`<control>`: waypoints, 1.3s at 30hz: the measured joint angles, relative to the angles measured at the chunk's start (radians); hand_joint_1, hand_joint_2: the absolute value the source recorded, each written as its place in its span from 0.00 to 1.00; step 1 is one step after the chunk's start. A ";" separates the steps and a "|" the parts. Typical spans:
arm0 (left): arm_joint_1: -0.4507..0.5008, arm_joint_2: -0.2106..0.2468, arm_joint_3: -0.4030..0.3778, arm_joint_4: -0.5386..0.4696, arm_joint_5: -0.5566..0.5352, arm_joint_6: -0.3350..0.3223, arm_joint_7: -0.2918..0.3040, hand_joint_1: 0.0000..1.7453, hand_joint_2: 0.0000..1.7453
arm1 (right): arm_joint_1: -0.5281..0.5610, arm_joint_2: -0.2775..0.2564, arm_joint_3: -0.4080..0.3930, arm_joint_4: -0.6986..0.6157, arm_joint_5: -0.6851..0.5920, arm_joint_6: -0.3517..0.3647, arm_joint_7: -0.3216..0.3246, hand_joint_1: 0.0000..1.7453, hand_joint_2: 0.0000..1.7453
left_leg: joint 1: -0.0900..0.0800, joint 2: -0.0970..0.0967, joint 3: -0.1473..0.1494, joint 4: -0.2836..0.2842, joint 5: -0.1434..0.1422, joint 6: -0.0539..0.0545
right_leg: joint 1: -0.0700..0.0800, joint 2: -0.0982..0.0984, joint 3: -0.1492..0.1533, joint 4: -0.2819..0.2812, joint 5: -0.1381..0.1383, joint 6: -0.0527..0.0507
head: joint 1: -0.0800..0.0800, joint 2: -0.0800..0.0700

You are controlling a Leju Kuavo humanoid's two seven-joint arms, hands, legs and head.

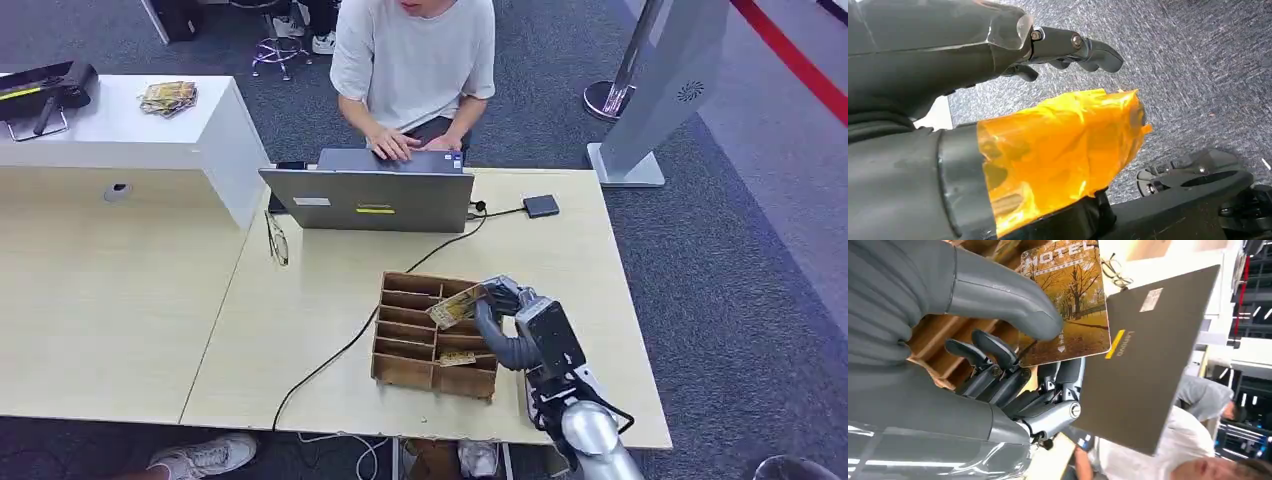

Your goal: Pass the card to the sensor for recognition and then transmit it.

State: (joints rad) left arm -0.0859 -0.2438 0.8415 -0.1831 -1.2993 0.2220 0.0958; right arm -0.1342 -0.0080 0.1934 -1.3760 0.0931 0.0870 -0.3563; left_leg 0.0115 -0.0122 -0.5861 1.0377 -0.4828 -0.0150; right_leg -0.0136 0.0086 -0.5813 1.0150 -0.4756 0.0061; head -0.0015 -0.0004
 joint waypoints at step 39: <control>0.002 0.001 0.015 0.000 0.017 0.003 -0.016 0.00 0.00 | 0.036 -0.105 -0.145 0.105 -0.248 0.253 -0.045 1.00 1.00 | 0.000 0.000 0.000 0.000 0.000 0.000 | 0.000 0.000 0.000 0.000 0.000 0.000 | 0.000 0.000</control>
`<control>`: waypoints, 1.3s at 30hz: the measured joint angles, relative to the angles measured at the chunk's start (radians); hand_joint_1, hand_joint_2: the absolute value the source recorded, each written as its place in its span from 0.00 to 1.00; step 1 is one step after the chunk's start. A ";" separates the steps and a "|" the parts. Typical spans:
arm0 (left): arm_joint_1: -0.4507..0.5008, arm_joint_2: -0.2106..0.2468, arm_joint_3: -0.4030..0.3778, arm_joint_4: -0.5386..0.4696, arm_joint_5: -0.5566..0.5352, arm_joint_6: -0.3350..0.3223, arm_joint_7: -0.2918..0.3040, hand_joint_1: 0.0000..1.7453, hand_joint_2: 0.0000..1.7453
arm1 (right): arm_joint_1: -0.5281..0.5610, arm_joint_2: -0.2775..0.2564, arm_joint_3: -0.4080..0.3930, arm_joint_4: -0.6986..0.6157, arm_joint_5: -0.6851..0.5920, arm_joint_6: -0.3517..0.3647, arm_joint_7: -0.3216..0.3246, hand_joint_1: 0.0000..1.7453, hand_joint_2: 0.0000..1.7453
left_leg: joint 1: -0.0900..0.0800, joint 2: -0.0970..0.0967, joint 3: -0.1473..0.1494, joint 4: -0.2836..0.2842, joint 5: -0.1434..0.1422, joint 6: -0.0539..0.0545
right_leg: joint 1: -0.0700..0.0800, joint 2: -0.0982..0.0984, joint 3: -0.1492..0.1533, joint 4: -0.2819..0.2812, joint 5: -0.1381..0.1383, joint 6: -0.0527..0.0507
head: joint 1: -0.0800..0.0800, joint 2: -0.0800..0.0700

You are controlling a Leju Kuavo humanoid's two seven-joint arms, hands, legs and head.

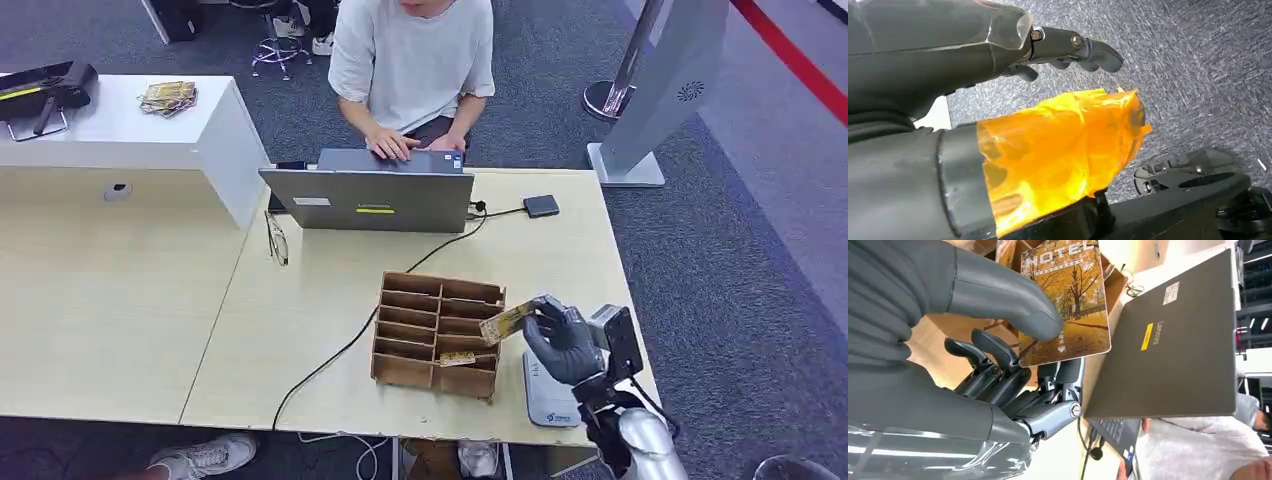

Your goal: Pass the card to the sensor for recognition and then transmit it.

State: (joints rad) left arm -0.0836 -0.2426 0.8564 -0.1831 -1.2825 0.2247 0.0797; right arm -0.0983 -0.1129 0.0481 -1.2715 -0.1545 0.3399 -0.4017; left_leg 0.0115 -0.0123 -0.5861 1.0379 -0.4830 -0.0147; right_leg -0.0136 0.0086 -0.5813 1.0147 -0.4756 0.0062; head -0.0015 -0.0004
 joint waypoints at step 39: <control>0.001 0.005 0.017 0.000 0.015 0.003 -0.017 0.00 0.00 | 0.113 -0.155 -0.052 -0.034 0.014 0.138 -0.027 1.00 1.00 | 0.000 0.000 0.000 0.000 -0.001 0.001 | 0.000 0.000 0.000 0.000 0.000 0.000 | 0.000 0.000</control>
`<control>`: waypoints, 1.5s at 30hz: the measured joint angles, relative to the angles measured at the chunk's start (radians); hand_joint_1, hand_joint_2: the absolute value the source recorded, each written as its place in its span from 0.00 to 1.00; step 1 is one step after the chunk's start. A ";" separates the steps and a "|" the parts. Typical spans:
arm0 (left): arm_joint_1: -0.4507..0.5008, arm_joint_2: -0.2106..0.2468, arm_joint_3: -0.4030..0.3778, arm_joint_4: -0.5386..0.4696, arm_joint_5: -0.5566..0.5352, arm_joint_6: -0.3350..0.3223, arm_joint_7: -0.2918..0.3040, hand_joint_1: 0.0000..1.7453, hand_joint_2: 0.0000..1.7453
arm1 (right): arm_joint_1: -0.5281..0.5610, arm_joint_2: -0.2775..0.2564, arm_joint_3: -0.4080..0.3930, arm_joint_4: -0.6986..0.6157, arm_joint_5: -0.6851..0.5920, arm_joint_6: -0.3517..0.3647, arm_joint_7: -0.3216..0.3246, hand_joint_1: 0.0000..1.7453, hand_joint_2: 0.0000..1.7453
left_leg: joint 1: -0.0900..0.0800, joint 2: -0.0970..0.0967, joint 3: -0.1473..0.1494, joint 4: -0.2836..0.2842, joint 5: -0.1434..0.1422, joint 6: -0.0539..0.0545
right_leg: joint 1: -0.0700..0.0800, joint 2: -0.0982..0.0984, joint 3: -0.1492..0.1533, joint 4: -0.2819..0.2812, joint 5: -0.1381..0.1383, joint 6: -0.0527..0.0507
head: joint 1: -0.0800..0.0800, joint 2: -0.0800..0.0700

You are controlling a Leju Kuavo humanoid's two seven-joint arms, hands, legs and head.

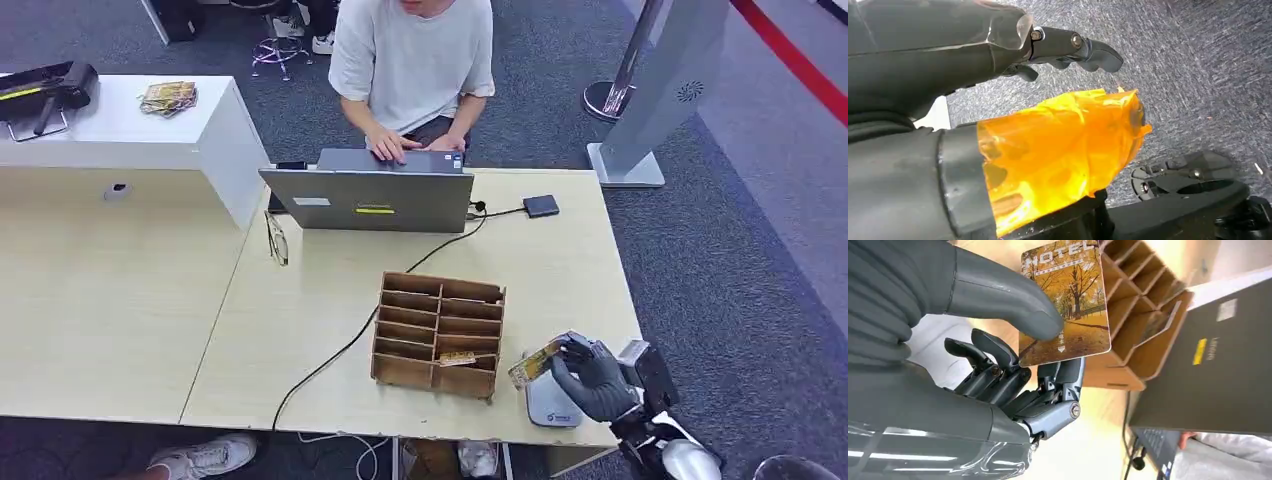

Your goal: Pass the card to the sensor for recognition and then transmit it.

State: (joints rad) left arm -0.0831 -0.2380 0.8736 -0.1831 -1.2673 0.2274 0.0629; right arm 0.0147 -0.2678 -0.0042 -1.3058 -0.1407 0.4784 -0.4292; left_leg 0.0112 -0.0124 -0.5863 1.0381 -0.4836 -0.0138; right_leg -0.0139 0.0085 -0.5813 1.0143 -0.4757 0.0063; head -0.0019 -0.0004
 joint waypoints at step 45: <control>0.001 0.006 0.000 0.000 -0.025 -0.010 -0.003 0.00 0.00 | 0.046 -0.215 0.088 -0.071 0.215 -0.102 0.085 1.00 1.00 | 0.000 0.000 0.000 0.000 0.000 0.000 | 0.000 0.000 0.000 0.000 0.000 0.000 | 0.000 0.000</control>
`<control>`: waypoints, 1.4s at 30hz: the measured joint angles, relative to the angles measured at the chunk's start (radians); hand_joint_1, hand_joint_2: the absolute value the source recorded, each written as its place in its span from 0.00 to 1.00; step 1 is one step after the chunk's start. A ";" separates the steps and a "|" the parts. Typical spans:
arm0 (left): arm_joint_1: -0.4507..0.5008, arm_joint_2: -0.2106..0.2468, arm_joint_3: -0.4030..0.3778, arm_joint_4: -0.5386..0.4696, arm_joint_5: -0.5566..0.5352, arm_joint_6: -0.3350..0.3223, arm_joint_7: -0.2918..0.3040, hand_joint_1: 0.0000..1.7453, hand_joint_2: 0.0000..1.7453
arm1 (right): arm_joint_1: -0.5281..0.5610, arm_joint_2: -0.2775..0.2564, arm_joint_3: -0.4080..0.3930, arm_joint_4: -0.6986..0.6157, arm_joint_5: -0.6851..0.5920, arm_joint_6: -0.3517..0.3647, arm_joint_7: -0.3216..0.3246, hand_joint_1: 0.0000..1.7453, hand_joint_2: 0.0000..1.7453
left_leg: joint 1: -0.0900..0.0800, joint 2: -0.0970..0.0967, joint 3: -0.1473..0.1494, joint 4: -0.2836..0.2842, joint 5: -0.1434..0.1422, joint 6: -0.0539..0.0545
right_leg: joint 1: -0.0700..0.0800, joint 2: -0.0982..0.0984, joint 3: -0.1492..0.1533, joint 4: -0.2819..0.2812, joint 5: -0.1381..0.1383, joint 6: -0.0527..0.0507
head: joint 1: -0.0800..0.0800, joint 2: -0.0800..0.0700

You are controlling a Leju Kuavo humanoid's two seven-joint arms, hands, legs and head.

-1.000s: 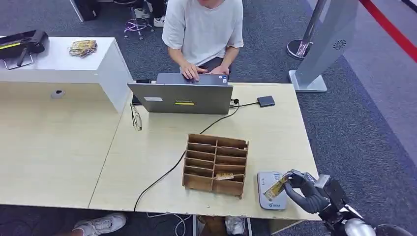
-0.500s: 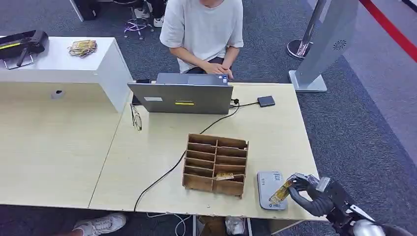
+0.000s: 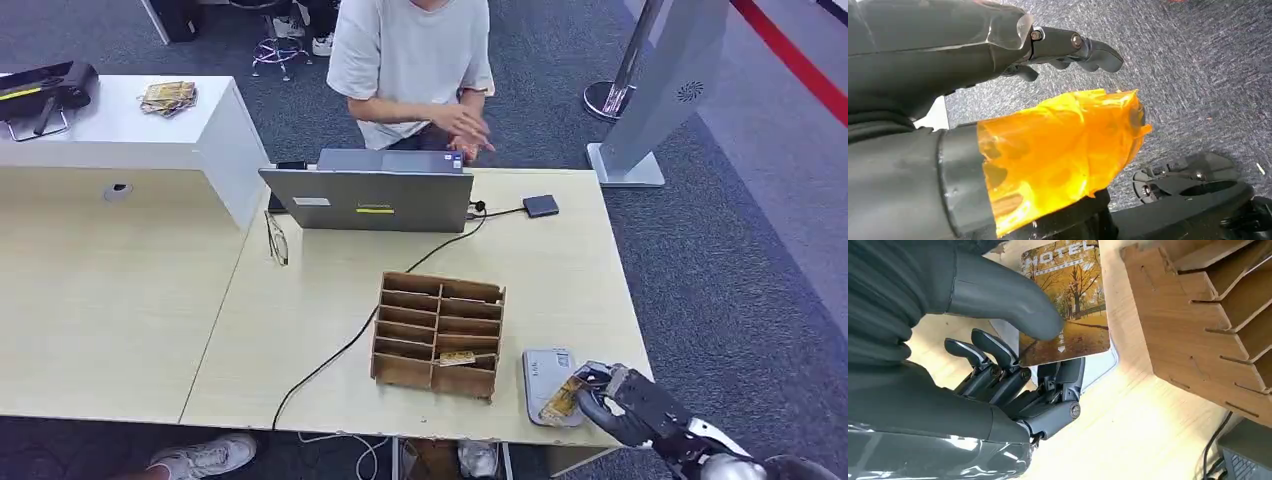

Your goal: Pass the card to the sensor for recognition and then transmit it.

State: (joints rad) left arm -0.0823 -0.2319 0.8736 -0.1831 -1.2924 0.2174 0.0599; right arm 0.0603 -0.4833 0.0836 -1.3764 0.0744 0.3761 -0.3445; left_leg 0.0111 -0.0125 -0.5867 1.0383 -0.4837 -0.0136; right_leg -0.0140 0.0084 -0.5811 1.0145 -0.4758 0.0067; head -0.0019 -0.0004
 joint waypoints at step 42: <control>0.000 -0.002 0.000 0.000 -0.006 -0.005 0.003 0.00 0.00 | -0.112 0.088 0.081 0.096 0.370 -0.301 0.126 1.00 1.00 | 0.000 0.000 0.000 0.000 0.000 0.000 | 0.000 0.000 0.000 0.000 0.000 0.000 | 0.000 0.000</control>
State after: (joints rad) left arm -0.0824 -0.2335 0.8736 -0.1831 -1.2989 0.2129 0.0626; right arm -0.0521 -0.3952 0.1648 -1.2799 0.4439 0.0752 -0.2182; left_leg 0.0111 -0.0126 -0.5867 1.0383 -0.4837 -0.0136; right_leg -0.0140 0.0083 -0.5811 1.0145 -0.4758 0.0067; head -0.0019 -0.0004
